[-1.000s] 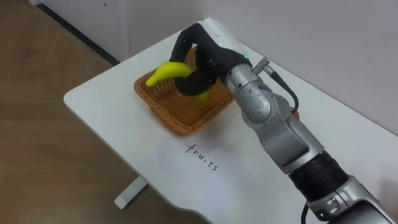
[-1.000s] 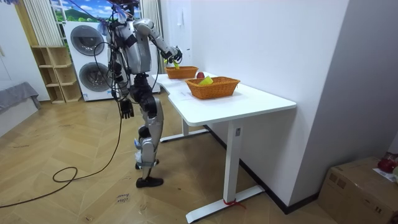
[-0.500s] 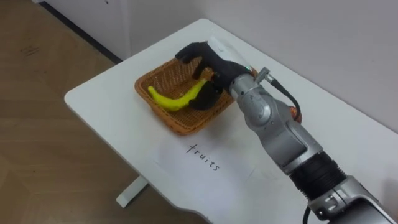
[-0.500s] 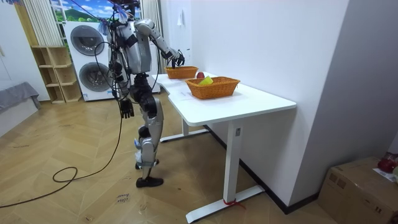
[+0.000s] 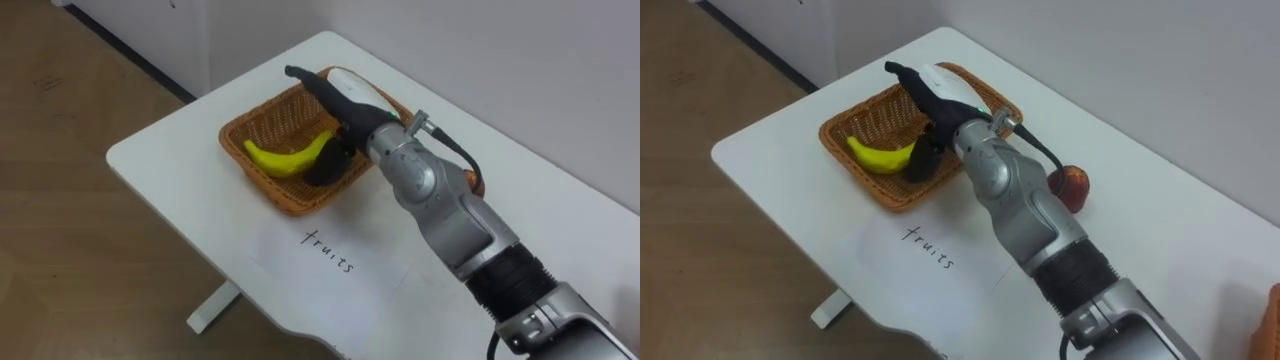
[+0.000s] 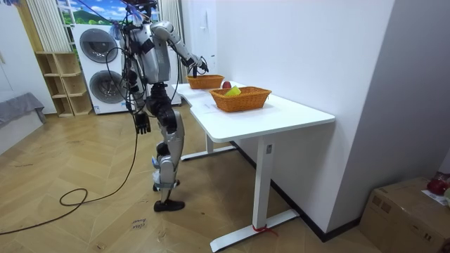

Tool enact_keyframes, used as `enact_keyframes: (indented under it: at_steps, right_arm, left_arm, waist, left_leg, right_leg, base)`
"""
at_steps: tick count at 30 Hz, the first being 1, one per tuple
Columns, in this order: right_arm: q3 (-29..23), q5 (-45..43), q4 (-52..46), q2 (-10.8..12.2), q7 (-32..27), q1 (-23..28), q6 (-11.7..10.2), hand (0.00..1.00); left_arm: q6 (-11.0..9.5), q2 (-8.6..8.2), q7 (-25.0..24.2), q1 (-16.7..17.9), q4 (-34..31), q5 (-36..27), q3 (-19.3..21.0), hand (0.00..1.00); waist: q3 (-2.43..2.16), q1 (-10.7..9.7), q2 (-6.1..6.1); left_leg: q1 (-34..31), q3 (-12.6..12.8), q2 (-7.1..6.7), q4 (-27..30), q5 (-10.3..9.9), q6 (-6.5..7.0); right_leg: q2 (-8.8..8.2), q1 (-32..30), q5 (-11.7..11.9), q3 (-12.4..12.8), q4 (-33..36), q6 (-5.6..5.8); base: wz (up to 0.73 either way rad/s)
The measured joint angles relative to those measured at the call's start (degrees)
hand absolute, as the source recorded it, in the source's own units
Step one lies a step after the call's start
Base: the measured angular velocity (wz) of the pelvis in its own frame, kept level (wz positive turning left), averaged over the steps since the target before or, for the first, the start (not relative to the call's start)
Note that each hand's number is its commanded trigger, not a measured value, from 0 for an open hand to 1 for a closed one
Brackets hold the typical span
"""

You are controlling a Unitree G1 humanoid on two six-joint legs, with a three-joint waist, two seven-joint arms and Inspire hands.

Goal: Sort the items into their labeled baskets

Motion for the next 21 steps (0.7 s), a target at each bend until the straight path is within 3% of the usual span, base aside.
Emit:
enact_keyframes:
  at_steps: [12,21]
  right_arm:
    - [0.0,-1.7,0.7,-1.5,1.8,0.0,0.0,0.00]
    - [-0.3,-4.9,-0.8,-2.7,2.3,0.0,0.0,0.00]
  left_arm:
    - [0.0,-0.20,-0.1,-0.5,1.0,0.0,0.3,0.00]
    - [-0.2,-0.12,-0.5,-0.3,1.0,0.2,1.7,0.00]
  waist:
    - [-0.15,-0.1,-0.22]
    - [-0.24,-1.9,-0.40]
  left_leg:
    - [0.3,0.3,0.00,0.3,0.0,-0.02]
    - [1.1,0.5,0.07,0.3,0.0,-0.02]
  right_leg:
    - [0.23,0.5,0.0,1.2,-0.9,-0.01]
    - [0.19,1.3,0.0,1.4,-0.9,-0.01]
  base:
    - [-0.01]
    - [-0.01]
